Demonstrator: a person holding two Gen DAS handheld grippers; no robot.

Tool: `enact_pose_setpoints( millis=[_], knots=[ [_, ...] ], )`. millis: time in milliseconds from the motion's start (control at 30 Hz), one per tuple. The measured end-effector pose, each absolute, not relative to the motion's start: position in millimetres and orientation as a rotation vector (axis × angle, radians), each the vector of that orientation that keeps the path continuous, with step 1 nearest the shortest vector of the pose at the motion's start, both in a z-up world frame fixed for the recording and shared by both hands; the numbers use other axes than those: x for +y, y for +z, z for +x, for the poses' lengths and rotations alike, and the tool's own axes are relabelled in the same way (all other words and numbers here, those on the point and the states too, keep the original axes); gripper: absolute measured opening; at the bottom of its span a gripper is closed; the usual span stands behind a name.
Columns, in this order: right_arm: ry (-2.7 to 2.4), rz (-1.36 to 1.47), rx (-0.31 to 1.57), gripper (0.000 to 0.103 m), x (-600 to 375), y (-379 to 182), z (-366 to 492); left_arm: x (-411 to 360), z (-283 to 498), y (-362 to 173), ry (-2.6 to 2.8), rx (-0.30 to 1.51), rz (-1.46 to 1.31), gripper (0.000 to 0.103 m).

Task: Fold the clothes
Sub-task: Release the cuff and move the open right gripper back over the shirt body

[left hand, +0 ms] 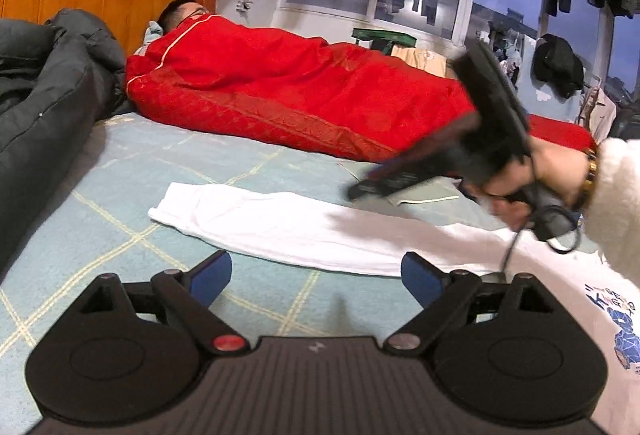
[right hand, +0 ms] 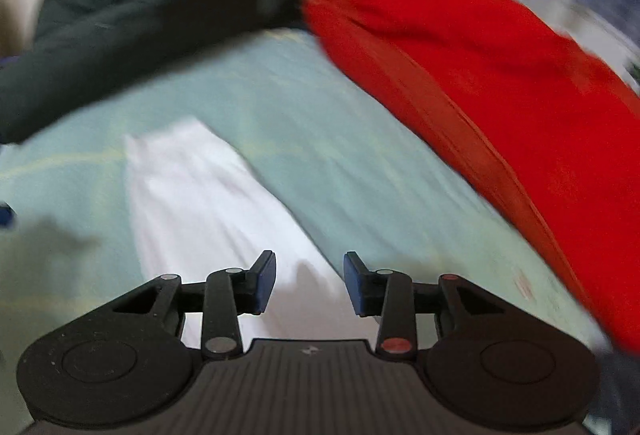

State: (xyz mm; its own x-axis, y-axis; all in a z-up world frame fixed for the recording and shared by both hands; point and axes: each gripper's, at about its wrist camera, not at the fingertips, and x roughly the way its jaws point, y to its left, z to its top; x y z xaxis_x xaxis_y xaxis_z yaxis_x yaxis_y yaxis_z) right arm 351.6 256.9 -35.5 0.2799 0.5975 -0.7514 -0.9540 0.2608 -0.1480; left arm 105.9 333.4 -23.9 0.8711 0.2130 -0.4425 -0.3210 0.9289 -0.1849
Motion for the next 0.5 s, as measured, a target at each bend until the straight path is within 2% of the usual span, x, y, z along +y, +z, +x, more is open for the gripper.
enact_pose_setpoints(
  millis=[133, 233, 300, 367, 500],
  knots=[
    [1.015, -0.586, 0.795, 0.044, 221, -54, 382, 334, 110, -27, 0.289, 0.447, -0.264, 0.092],
    [0.963, -0.517, 0.908, 0.051, 216, -79, 395, 334, 113, -30, 0.295, 0.458, -0.265, 0.092],
    [0.946, -0.488, 0.885, 0.063, 223, -86, 399, 333, 114, -31, 0.296, 0.462, -0.262, 0.092],
    [0.925, -0.462, 0.855, 0.071, 233, -89, 404, 332, 116, -32, 0.294, 0.465, -0.26, 0.092],
    [0.88, -0.423, 0.841, 0.073, 241, -81, 408, 331, 117, -33, 0.303, 0.473, -0.253, 0.092]
  ],
)
